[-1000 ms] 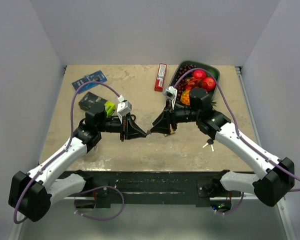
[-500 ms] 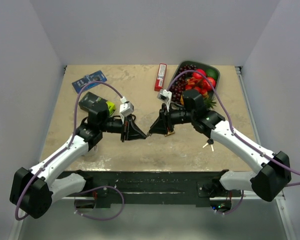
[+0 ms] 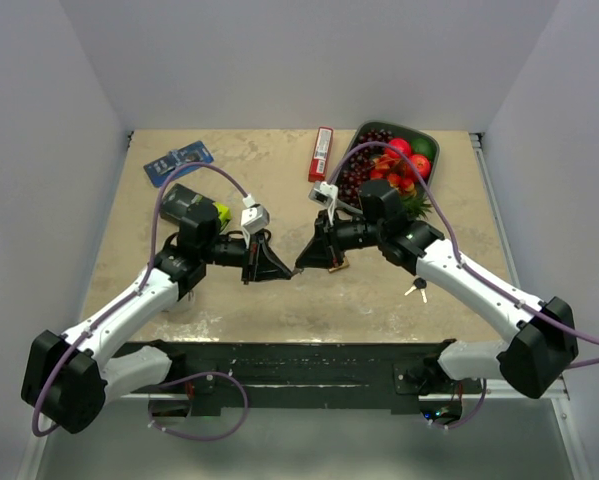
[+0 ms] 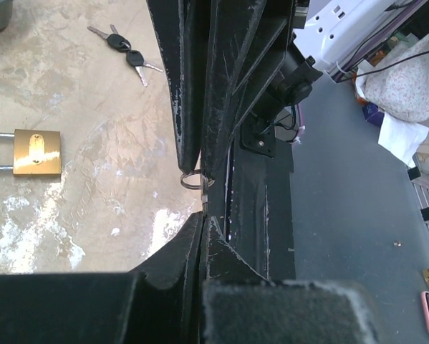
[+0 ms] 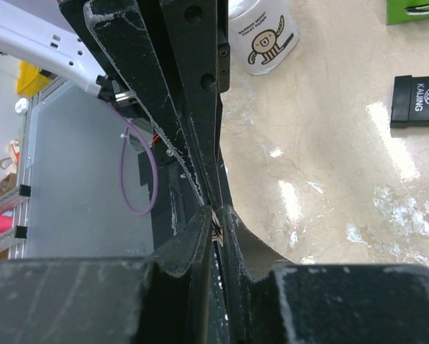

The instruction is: Unlock with the key

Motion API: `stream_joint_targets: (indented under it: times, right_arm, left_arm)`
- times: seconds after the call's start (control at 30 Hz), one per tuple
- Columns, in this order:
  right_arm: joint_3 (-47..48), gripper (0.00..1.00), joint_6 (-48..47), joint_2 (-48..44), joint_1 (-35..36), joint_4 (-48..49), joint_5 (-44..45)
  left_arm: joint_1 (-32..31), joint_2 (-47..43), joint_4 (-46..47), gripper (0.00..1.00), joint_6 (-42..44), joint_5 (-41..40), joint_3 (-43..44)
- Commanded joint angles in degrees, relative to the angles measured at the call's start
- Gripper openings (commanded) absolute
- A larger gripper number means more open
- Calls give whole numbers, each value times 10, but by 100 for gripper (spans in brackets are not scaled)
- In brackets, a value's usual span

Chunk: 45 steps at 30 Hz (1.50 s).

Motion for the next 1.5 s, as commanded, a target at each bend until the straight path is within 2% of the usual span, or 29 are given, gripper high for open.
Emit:
stream_joint_targets:
  times: [0.0, 0.4, 0.57, 0.7, 0.77, 0.8, 0.87, 0.9, 1.0, 1.1, 1.23, 1.33, 1.47]
  right_arm:
    - [23, 11, -18, 6, 6, -1, -9]
    - [26, 0, -31, 19, 10, -22, -21]
    - [20, 0, -33, 13, 11, -22, -23]
    - [-1, 0, -7, 2, 11, 15, 23]
    - [-19, 0, 16, -4, 10, 49, 57]
    - [-23, 0, 25, -8, 10, 58, 64]
    - [-38, 0, 38, -12, 11, 90, 78]
    - [-43, 0, 49, -14, 10, 101, 80]
    - [-59, 0, 67, -25, 11, 141, 87]
    - [-75, 0, 81, -41, 10, 169, 102]
    - [-105, 0, 111, -66, 11, 232, 123]
    - [-116, 0, 127, -81, 9, 250, 152]
    - [-122, 0, 144, -89, 10, 266, 171]
  left_arm:
    - [-4, 2, 19, 0, 12, 16, 29]
    - [-4, 5, 20, 0, 14, 13, 34]
    - [-4, 4, 21, 0, 11, 2, 36]
    - [-4, 3, 45, 1, -9, -18, 33]
    - [-3, 3, 63, 15, -20, -33, 28]
    - [-3, 3, 69, 26, -27, -34, 24]
    - [-3, -1, 76, 42, -32, -51, 19]
    - [-2, -4, 76, 54, -34, -56, 17]
    - [0, -19, 78, 74, -35, -78, 10]
    - [5, -35, 88, 82, -48, -105, 0]
    - [12, -53, 129, 84, -99, -159, -30]
    - [12, -68, 175, 81, -138, -192, -59]
    - [12, -81, 225, 71, -170, -202, -89]
